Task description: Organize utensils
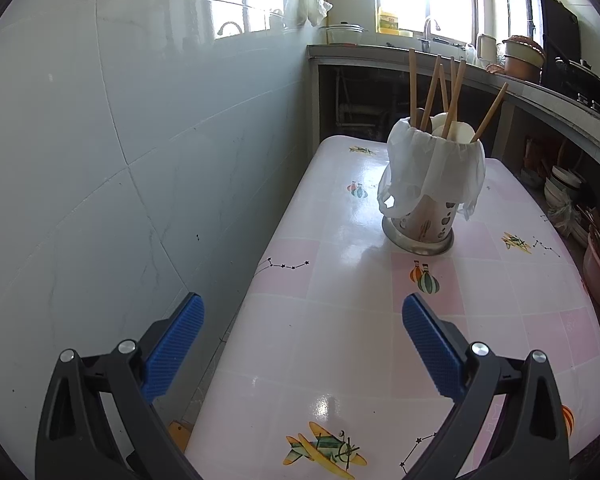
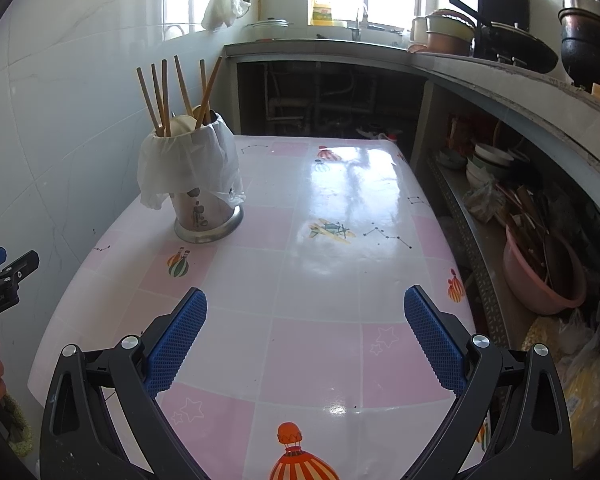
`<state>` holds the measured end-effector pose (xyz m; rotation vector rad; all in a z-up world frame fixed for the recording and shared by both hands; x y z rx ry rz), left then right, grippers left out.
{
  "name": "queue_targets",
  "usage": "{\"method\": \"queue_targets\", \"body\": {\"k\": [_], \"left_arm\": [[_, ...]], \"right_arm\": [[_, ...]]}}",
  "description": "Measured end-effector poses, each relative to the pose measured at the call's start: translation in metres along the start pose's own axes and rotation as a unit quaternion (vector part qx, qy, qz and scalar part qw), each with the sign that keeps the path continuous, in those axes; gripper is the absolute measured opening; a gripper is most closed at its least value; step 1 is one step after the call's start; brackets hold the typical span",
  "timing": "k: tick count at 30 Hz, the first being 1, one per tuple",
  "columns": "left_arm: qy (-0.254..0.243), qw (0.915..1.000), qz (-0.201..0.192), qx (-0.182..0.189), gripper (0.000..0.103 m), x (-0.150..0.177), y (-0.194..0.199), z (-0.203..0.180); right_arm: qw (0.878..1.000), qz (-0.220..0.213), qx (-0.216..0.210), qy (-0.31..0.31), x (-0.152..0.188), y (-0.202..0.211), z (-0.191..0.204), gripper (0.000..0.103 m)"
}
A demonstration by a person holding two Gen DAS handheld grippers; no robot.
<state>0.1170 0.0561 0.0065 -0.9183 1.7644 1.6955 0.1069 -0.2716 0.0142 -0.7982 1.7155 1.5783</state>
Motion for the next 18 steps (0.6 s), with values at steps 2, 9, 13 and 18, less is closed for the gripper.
{"method": "queue_targets", "body": {"k": [2,9,13,18], "left_arm": [[0.0,1.0,0.0,0.0,0.097,0.0002,0.0,-0.0001],[0.0,1.0,0.0,0.001,0.097,0.001,0.0006,-0.0006],[-0.001,1.0,0.0,0.001,0.097,0.0012,0.0003,-0.0003],[0.0,1.0,0.0,0.001,0.097,0.001,0.0002,-0.0003]], "right_arm": [[1.0,0.0,0.0,0.001,-0.0002,0.0,-0.0005,0.095],[1.0,-0.001,-0.001,0.002,-0.0014,0.0004,-0.0007,0.095],[1.0,0.0,-0.001,0.002,-0.0012,0.0004,-0.0006,0.095],[1.0,-0.001,-0.001,0.002,-0.0014,0.0005,-0.0003,0.095]]}}
Point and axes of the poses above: each gripper's, at about its wrist camera, not at the fingertips, and y roughly against the way its jaws point, z to its left, x to its underside, the point moved 8 cm from there along -y, roughly the way its jaws point, and after that the axes turned 10 degrees about y, right-handed, at the moved point
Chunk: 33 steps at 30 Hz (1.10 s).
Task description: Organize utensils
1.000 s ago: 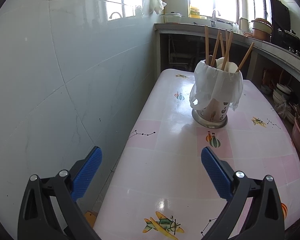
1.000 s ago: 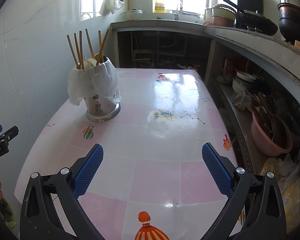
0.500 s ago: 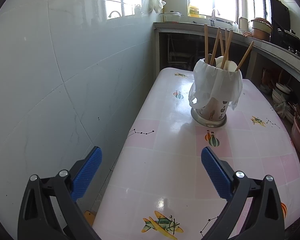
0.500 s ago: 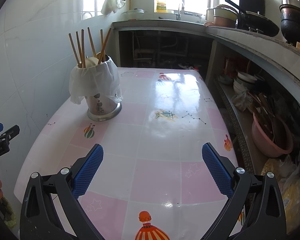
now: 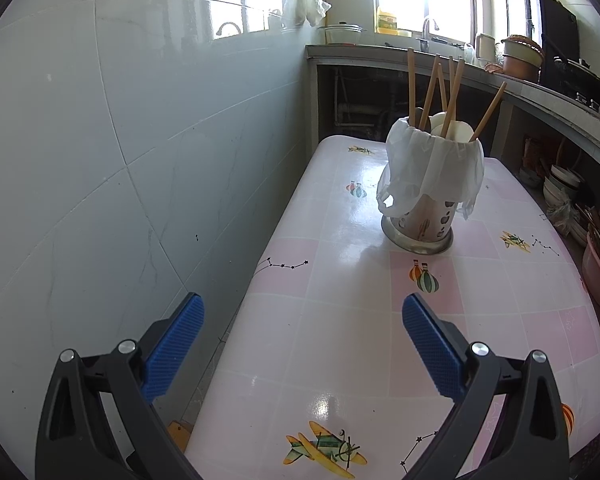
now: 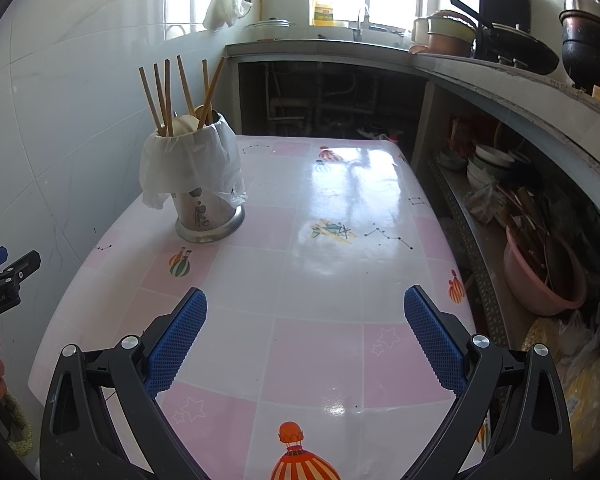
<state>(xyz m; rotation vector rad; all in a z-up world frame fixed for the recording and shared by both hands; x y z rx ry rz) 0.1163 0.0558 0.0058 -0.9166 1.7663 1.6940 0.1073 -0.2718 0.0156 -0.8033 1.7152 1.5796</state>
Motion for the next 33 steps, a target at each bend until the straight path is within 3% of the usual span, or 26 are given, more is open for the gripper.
{"method": "queue_targets", "body": {"k": [33], "left_arm": [[-0.003,1.0,0.0,-0.002,0.097,-0.0003,-0.0013,0.0021]], "right_arm": [[1.0,0.002,-0.003,-0.002,-0.0003,0.0005,0.0011,0.095]]}}
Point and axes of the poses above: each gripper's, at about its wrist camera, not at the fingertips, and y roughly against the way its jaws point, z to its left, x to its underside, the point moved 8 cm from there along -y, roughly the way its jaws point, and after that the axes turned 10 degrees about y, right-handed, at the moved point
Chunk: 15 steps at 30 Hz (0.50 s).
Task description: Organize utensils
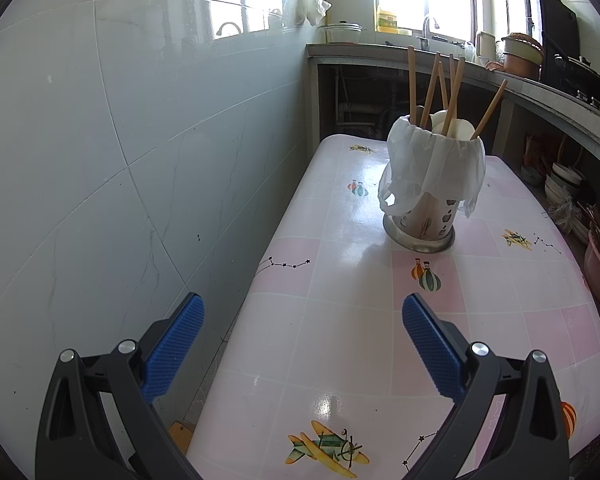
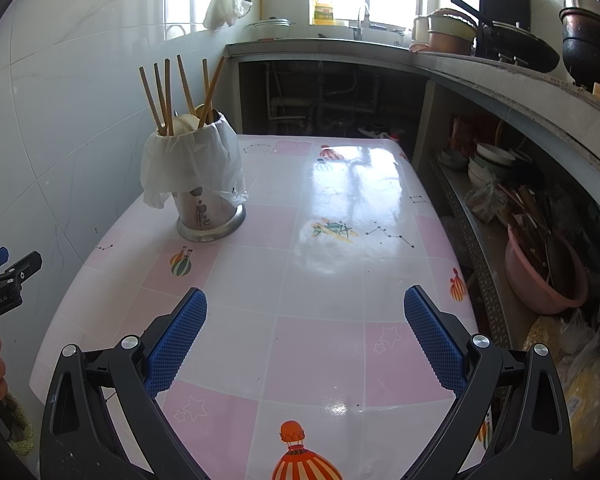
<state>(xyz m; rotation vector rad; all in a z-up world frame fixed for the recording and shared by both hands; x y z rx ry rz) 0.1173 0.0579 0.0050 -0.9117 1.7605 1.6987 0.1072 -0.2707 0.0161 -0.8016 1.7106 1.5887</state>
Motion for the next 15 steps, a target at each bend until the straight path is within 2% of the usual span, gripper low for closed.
{"method": "queue_targets", "body": {"k": [15], "left_arm": [[0.0,1.0,0.0,0.0,0.097,0.0,-0.0001,-0.0006]], "right_arm": [[1.0,0.0,-0.002,0.001,0.0006,0.0,-0.0001,0.095]]}}
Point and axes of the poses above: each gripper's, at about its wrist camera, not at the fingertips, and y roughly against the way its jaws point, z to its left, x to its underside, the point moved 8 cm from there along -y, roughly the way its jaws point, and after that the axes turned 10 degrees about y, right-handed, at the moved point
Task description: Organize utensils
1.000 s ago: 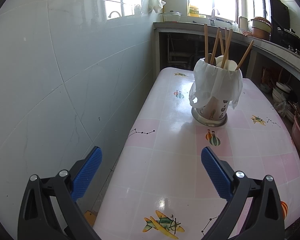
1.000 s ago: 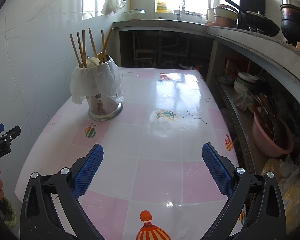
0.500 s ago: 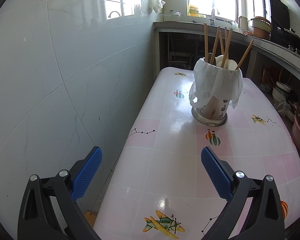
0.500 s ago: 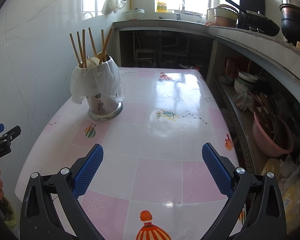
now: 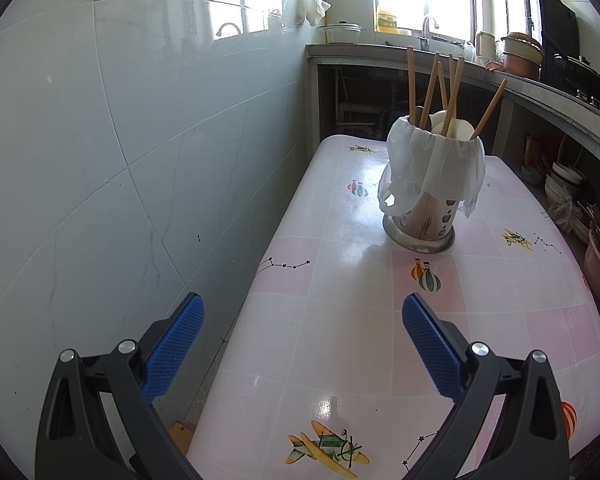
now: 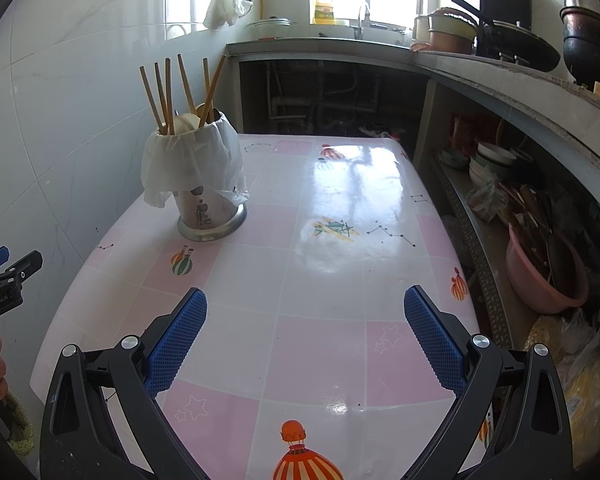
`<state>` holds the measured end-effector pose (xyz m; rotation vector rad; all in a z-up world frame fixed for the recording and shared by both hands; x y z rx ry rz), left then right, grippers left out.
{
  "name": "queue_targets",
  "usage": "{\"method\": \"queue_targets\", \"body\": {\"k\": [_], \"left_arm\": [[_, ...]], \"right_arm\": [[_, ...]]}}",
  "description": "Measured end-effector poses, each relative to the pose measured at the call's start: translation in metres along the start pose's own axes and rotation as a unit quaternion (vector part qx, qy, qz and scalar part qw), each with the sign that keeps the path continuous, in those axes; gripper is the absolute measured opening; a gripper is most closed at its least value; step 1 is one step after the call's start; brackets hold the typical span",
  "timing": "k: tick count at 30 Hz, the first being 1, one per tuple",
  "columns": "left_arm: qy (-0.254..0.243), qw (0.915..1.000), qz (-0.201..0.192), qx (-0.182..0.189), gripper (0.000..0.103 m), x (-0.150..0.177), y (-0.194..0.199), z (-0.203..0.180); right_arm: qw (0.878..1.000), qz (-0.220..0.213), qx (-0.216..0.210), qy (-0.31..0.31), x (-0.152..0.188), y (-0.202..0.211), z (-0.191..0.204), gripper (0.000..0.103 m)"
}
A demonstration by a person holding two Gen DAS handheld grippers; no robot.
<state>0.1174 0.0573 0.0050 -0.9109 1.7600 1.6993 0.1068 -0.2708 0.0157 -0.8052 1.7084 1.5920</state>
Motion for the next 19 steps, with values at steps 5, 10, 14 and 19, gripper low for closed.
{"method": "queue_targets", "body": {"k": [5,10,14,19], "left_arm": [[0.0,1.0,0.0,0.0,0.097,0.0,0.0,-0.0004],[-0.001,1.0,0.0,0.0,0.097,0.0003,0.0003,-0.0011],[-0.002,1.0,0.0,0.0,0.097,0.0004,0.0005,-0.0012],[-0.002,1.0,0.002,0.0,0.097,0.0008,0.0002,-0.0014]], "right_arm": [[1.0,0.0,0.0,0.0,0.0003,0.0002,0.0007,0.095],[1.0,0.0,-0.001,-0.001,0.0013,-0.0001,0.001,0.095],[1.0,0.001,-0.002,-0.001,0.0013,-0.0004,0.0012,0.095],[1.0,0.001,-0.002,-0.002,0.0015,-0.0011,0.002,0.095]]}}
Point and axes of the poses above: each gripper's, at about its wrist camera, not at the fingertips, and y roughly against the way its jaws point, z to its left, x to its underside, the point moved 8 cm from there along -y, roughly the way its jaws point, and after that the axes turned 10 degrees about y, right-handed, at the moved point
